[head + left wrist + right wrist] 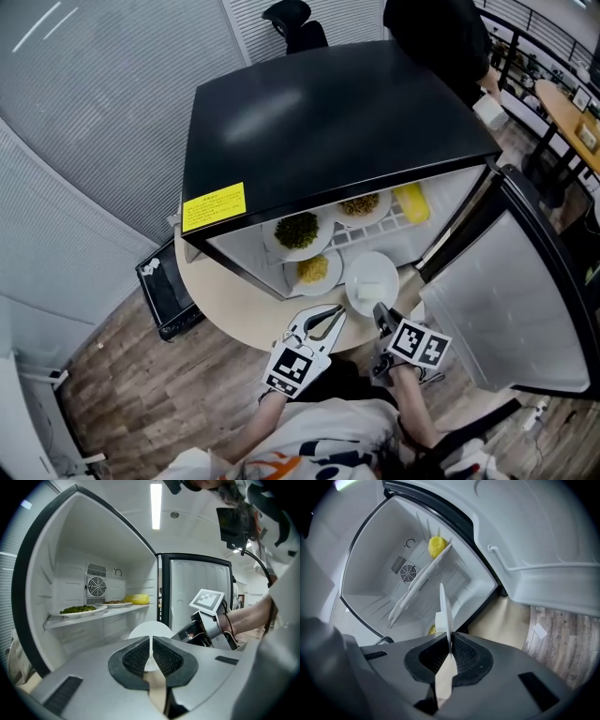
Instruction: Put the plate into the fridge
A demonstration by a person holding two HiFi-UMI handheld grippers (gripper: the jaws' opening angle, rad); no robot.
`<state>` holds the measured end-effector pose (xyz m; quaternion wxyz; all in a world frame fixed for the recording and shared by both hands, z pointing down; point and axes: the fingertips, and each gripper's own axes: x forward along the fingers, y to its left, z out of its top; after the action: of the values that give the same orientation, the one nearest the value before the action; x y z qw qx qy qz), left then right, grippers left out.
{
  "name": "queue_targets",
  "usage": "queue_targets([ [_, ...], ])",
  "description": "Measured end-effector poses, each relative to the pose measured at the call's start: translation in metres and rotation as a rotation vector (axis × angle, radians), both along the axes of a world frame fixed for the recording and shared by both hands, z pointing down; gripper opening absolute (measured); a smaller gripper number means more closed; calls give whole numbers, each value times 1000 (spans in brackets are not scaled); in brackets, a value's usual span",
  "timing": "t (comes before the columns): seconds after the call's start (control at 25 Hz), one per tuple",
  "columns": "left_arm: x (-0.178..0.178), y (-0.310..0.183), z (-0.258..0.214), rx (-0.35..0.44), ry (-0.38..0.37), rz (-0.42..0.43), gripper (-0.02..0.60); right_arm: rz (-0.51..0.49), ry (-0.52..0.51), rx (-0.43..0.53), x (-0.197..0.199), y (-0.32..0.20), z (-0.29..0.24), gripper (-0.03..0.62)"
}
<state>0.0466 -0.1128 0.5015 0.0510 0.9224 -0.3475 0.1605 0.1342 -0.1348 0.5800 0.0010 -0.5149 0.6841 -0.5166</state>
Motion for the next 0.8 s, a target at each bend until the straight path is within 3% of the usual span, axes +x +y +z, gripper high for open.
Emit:
queue_targets([
  [0.8, -18, -36, 0, -13, 27, 107, 14, 104, 53, -34, -11, -49, 12, 26],
])
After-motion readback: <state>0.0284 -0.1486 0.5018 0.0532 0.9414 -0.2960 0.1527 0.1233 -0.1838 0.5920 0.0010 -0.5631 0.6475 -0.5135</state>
